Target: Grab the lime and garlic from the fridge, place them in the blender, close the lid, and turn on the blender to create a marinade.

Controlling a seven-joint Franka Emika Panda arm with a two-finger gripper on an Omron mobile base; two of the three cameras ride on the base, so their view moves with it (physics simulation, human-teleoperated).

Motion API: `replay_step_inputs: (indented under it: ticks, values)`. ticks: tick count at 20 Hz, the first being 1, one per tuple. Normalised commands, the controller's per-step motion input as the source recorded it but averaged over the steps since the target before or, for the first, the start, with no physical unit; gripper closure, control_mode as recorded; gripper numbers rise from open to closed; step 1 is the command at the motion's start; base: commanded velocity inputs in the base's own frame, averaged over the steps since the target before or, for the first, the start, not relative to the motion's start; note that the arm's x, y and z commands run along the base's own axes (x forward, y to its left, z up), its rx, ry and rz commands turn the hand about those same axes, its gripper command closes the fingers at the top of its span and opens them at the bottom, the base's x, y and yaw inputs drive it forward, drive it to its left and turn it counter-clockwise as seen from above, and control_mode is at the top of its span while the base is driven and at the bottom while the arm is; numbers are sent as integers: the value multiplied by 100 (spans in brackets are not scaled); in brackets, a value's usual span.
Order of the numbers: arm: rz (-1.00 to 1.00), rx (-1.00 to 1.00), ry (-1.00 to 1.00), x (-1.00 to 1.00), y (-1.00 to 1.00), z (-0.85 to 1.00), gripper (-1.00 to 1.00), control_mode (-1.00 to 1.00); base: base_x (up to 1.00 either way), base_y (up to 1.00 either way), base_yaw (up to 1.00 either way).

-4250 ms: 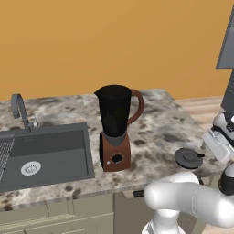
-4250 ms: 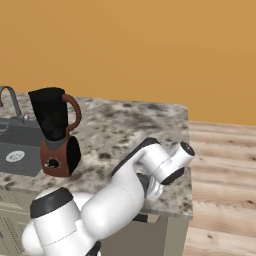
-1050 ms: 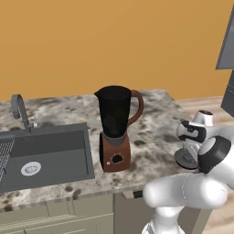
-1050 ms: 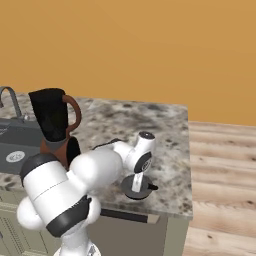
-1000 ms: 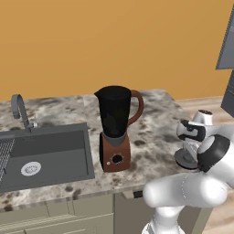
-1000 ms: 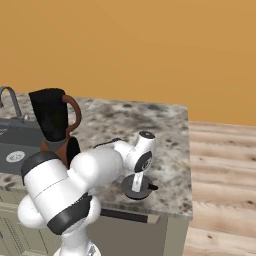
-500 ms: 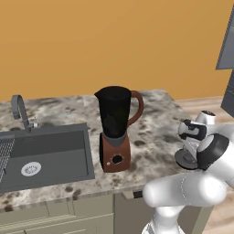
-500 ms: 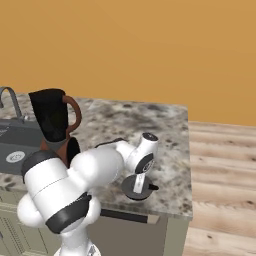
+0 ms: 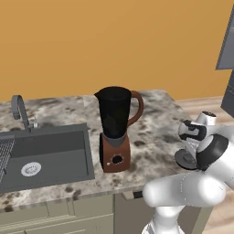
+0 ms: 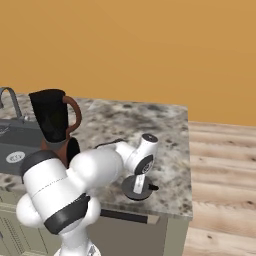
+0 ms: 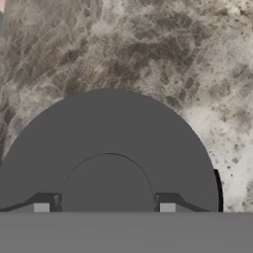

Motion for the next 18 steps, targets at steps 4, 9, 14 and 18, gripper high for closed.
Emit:
replay_step_inputs:
  ticks: [4, 9, 14, 18]
  values:
    - [0, 0, 0, -11, 28, -69, 100, -100, 0, 0, 0]
    - [0, 0, -1, -42, 15, -37, 100, -100, 0, 0, 0]
    - [0, 1, 0, -13, 14, 10, 100, -100, 0, 0, 0]
    - [0, 0, -5, -29, 1, 93, 100, -100, 0, 0, 0]
